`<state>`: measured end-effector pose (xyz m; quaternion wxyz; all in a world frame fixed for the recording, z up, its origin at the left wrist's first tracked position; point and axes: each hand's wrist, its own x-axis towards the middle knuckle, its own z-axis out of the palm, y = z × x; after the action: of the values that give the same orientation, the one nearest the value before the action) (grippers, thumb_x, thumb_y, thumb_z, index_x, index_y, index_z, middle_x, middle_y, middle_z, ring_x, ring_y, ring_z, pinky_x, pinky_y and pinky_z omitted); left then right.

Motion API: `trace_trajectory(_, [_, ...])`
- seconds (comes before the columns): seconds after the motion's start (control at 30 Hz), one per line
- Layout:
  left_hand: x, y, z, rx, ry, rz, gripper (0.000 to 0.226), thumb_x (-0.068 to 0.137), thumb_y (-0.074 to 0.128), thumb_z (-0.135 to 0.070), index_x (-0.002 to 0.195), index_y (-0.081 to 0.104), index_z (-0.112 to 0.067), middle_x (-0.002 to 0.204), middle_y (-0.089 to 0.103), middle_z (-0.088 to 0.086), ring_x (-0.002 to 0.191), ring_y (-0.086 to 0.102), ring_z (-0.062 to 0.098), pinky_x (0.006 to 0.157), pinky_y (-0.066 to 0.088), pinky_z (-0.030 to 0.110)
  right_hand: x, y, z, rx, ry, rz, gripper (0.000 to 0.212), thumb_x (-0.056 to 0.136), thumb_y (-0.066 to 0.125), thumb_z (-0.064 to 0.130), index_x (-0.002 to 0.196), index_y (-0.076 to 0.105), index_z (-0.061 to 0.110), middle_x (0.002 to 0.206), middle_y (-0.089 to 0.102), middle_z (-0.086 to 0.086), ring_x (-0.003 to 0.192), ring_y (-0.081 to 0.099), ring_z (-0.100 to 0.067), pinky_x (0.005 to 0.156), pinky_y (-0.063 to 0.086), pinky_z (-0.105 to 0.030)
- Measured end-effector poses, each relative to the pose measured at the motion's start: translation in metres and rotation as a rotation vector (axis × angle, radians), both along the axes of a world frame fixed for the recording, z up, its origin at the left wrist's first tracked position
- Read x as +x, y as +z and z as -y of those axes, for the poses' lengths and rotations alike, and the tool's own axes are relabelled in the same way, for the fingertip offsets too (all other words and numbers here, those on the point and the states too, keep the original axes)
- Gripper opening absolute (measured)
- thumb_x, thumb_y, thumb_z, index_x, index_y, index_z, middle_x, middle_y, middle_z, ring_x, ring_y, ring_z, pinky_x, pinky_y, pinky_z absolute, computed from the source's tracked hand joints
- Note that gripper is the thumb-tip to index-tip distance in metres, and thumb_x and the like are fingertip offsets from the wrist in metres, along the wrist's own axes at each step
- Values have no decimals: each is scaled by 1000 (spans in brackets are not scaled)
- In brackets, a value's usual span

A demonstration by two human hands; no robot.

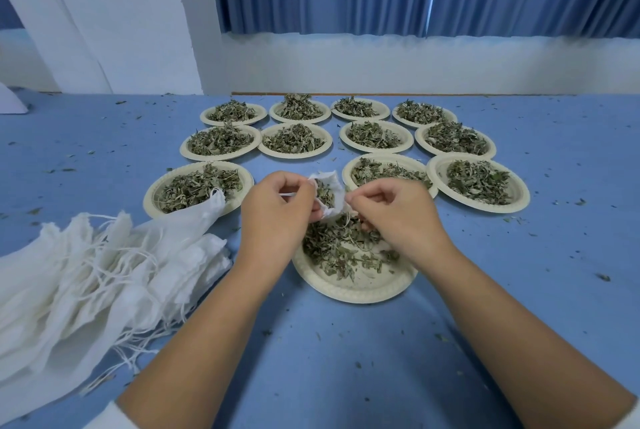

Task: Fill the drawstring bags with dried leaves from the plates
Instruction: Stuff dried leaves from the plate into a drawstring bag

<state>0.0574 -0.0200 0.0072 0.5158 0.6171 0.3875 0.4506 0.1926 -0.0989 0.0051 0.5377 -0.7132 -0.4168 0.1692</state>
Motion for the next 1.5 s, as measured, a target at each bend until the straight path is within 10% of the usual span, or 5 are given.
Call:
trace_trajectory(0.43, [4,-6,4,444,15,-303,6,85,66,-18,81,70,-17,97,62,-17,97,56,2,82,33,0,-16,-1,-3,-171,157,720,19,89,49,24,77,64,23,57,51,4,63,52,-22,57,43,-34])
trace_trajectory(0.63, [7,-9,9,415,-56,-284,5,89,65,-18,87,69,-18,90,67,-20,90,64,3,84,48,22,-16,-1,-3,-327,262,733,27,98,37,27,104,62,19,88,67,-9,83,59,-30,64,42,-35])
trace_trajectory(0.83, [-1,-5,-9,312,79,-210,10,92,64,-25,83,68,-22,90,70,-17,79,62,-4,68,45,9,-3,2,1,10,134,496,28,87,51,18,100,71,32,50,53,1,45,44,-7,47,35,-21])
trace_trajectory(1.07, [-3,-7,-14,302,148,-151,17,91,65,-24,75,64,-28,74,66,-19,77,59,-12,66,39,2,7,-13,-5,-368,254,664,45,82,61,58,119,58,33,114,51,7,109,46,-9,95,42,-31])
trace_trajectory(1.5, [-6,-5,-18,237,188,-56,18,92,64,-25,74,64,-23,64,64,-13,73,65,8,78,54,30,2,-21,-9,-210,165,583,38,77,70,54,106,63,30,107,54,7,104,50,-11,85,43,-26])
